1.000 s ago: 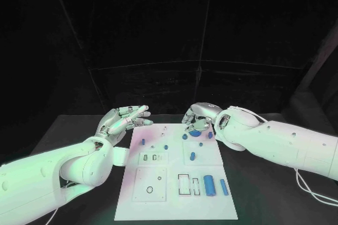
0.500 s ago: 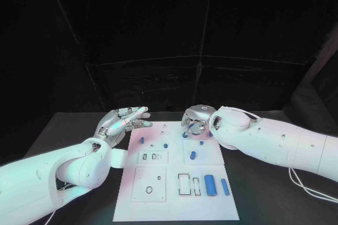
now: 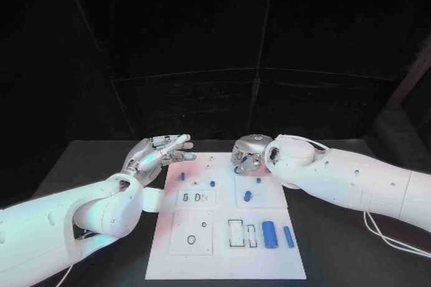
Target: Assemble the parts on the task board
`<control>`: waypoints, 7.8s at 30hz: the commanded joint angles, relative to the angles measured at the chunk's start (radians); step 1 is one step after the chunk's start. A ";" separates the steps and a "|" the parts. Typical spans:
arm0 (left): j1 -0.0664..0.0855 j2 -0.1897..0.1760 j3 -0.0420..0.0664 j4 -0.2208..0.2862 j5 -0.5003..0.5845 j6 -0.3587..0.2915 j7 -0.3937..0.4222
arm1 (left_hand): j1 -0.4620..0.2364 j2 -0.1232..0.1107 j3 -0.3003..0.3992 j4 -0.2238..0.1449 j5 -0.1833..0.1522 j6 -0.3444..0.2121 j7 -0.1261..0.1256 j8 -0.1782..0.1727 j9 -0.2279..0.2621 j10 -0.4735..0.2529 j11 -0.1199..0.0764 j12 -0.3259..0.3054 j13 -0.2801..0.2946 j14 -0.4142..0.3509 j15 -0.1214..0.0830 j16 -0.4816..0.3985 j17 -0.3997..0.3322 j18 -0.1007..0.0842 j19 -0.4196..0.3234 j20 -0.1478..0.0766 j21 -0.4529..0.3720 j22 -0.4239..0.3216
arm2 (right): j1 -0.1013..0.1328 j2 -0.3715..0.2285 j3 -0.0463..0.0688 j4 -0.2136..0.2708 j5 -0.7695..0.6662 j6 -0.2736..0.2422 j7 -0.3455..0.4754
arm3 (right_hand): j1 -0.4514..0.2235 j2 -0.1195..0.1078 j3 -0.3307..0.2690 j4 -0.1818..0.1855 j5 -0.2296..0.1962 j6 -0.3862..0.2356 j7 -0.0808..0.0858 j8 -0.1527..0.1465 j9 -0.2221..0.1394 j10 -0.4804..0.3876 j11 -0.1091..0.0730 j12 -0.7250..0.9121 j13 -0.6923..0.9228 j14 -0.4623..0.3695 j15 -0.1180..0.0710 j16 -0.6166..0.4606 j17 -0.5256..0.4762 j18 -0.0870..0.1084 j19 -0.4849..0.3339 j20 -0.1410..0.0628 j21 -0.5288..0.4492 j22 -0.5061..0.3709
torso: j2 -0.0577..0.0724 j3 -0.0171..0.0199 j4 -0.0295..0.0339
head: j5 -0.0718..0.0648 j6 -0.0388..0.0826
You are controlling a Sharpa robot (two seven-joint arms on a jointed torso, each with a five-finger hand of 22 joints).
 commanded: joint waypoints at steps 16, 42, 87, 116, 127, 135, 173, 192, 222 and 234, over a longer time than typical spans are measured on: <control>0.009 -0.004 0.000 0.004 -0.007 0.019 -0.012 | 0.002 0.022 0.019 -0.019 0.002 -0.010 0.013 -0.008 -0.001 -0.019 0.004 -0.007 -0.001 0.000 0.009 -0.015 0.010 0.012 0.006 0.005 -0.009 -0.005 | 0.002 0.010 0.000 -0.018 -0.005 0.062 0.013 | -0.003 0.026 0.077 -0.002 -0.039 0.031 0.007 0.005 0.002 0.017 -0.003 0.014 -0.002 0.011 0.007 0.075 0.069 0.011 0.000 0.001 0.083 0.084 | 0.024 0.0004 0.0053 | -0.009 0.005; 0.010 -0.006 0.000 0.002 -0.009 0.012 -0.009 | 0.001 0.022 0.032 -0.030 0.002 -0.022 0.015 -0.012 -0.001 -0.034 0.007 -0.010 -0.002 -0.006 0.012 -0.024 0.016 0.011 0.003 0.007 -0.014 -0.009 | 0.005 0.018 0.002 0.011 0.013 -0.180 0.015 | 0.017 0.026 0.223 0.002 -0.121 0.092 0.004 0.021 0.005 0.078 -0.014 0.030 0.000 0.018 0.000 0.181 0.173 -0.009 0.037 -0.005 0.215 0.240 | 0.030 0.0003 0.0079 | 0.008 0.003; 0.016 0.010 0.000 -0.003 0.005 0.003 0.000 | -0.003 0.023 0.045 -0.038 0.002 -0.034 0.012 -0.014 -0.001 -0.052 0.008 -0.012 -0.004 -0.010 0.013 -0.033 0.023 0.011 0.001 0.008 -0.019 -0.012 | 0.010 0.228 0.002 -0.204 -0.011 -0.143 -0.014 | -0.007 -0.028 0.277 0.025 -0.124 0.050 0.007 -0.001 0.000 0.036 -0.005 0.004 -0.002 0.010 0.008 0.198 0.176 -0.010 0.021 0.004 0.244 0.261 | 0.042 -0.0004 0.0125 | 0.018 -0.012; 0.020 0.011 0.000 -0.006 0.005 0.024 -0.018 | -0.010 0.021 0.049 -0.041 0.002 -0.040 0.015 -0.015 -0.001 -0.062 0.011 -0.013 -0.004 -0.013 0.015 -0.038 0.026 0.011 -0.001 0.010 -0.022 -0.014 | 0.010 0.209 0.002 -0.181 -0.013 -0.175 -0.024 | -0.023 -0.119 0.183 0.095 -0.123 -0.106 0.002 -0.002 0.000 -0.166 0.031 0.000 0.003 -0.034 0.039 0.080 0.009 0.019 -0.089 0.032 0.140 0.089 | 0.044 0.0007 0.0100 | 0.021 -0.018; 0.020 0.006 0.000 -0.022 0.005 0.033 -0.020 | -0.010 0.020 0.052 -0.044 0.002 -0.043 0.015 -0.015 -0.001 -0.065 0.011 -0.013 -0.004 -0.014 0.016 -0.041 0.027 0.011 -0.002 0.011 -0.023 -0.015 | 0.010 0.002 0.020 0.020 0.129 -0.277 0.004 | -0.012 -0.111 0.098 0.155 -0.080 -0.067 0.025 0.005 0.004 -0.060 0.007 0.116 0.015 0.006 0.021 0.175 0.122 -0.003 0.001 0.020 0.214 0.206 | 0.040 0.0024 -0.0063 | 0.021 -0.007; 0.020 0.010 0.000 -0.037 0.005 0.038 -0.020 | -0.009 0.021 0.054 -0.046 0.002 -0.044 0.014 -0.015 0.000 -0.066 0.011 -0.013 -0.003 -0.015 0.016 -0.042 0.028 0.011 -0.002 0.011 -0.024 -0.016 | 0.011 -0.126 0.041 0.089 0.310 -0.210 -0.040 | -0.082 -0.153 -0.016 0.245 0.005 -0.081 0.010 0.011 0.004 0.207 -0.032 0.329 0.134 0.021 -0.010 0.249 0.210 -0.018 0.056 -0.008 0.274 0.292 | 0.038 0.0050 -0.0196 | 0.016 0.003; 0.019 0.029 -0.001 -0.066 0.005 0.052 -0.021 | -0.008 0.024 0.059 -0.050 0.002 -0.042 0.013 -0.012 0.001 -0.064 0.010 -0.009 -0.002 -0.015 0.016 -0.044 0.030 0.011 -0.002 0.011 -0.025 -0.016 | 0.008 -0.074 0.044 -0.021 0.267 0.032 -0.133 | 0.162 -0.066 -0.204 0.385 0.030 -0.214 0.033 0.160 0.004 0.321 -0.006 1.358 1.293 0.082 0.017 0.547 0.677 -0.083 0.258 0.014 0.484 0.656 | 0.040 0.0051 -0.0182 | 0.003 -0.005; 0.019 0.033 -0.001 -0.070 0.005 0.053 -0.022 | -0.008 0.025 0.062 -0.051 0.002 -0.041 0.013 -0.011 0.001 -0.064 0.010 -0.008 -0.002 -0.015 0.015 -0.044 0.030 0.011 -0.002 0.011 -0.025 -0.017 | 0.007 -0.049 0.044 -0.044 0.251 0.034 -0.146 | 0.130 -0.053 -0.202 0.389 0.030 -0.180 0.030 0.175 0.006 0.326 -0.008 1.362 1.303 0.082 0.016 0.548 0.678 -0.083 0.259 0.013 0.486 0.659 | 0.040 0.0050 -0.0176 | 0.007 -0.013; 0.019 0.030 -0.001 -0.067 0.005 0.058 -0.020 | -0.006 0.029 0.072 -0.057 0.002 -0.043 0.013 -0.010 0.001 -0.066 0.010 -0.006 -0.003 -0.015 0.015 -0.047 0.033 0.011 -0.002 0.011 -0.027 -0.018 | -0.005 -0.049 0.044 0.028 0.084 -0.092 -0.186 | 0.130 -0.019 0.051 0.287 -0.004 -0.060 0.009 0.153 -0.002 0.350 -0.030 1.368 1.335 0.083 -0.006 0.549 0.681 -0.091 0.279 -0.008 0.503 0.697 | 0.039 0.0057 -0.0189 | 0.011 -0.013; 0.019 0.024 -0.001 -0.063 0.005 0.062 -0.020 | 0.001 0.036 0.099 -0.074 0.002 -0.046 0.013 -0.007 0.000 -0.070 0.010 -0.002 -0.003 -0.014 0.014 -0.053 0.040 0.012 0.000 0.010 -0.028 -0.020 | -0.005 -0.065 0.044 0.118 0.116 -0.198 -0.201 | 0.059 -0.053 0.119 0.287 0.010 -0.056 0.012 0.127 -0.001 0.356 -0.027 1.371 1.344 0.083 -0.001 0.551 0.684 -0.094 0.286 -0.004 0.510 0.713 | 0.039 0.0049 -0.0177 | 0.015 -0.007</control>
